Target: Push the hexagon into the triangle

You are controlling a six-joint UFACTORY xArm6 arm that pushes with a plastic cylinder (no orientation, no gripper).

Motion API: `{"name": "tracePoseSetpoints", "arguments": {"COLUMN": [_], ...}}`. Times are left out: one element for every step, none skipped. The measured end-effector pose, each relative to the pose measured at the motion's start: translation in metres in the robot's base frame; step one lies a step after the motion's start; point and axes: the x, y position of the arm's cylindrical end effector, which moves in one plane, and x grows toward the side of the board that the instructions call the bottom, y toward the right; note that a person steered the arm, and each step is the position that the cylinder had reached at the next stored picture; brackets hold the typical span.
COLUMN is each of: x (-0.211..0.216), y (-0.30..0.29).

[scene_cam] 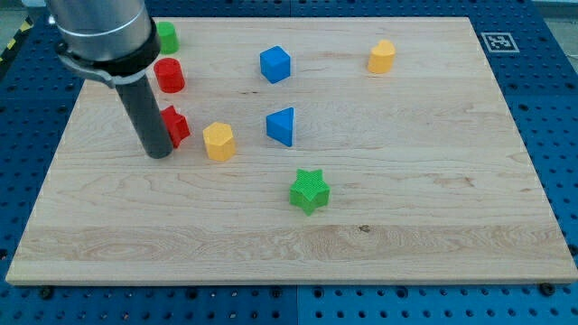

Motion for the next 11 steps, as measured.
{"name": "tracePoseSetpoints", "arguments": {"x": [-0.016,-0.026,-0.028,0.007,0.024,0.022,0.012,0.001,0.000,-0.012,-0.019], "y": [0.000,0.000,0.000,0.021,0.069,0.082,0.070,0.059,0.099,0.167,0.226]}}
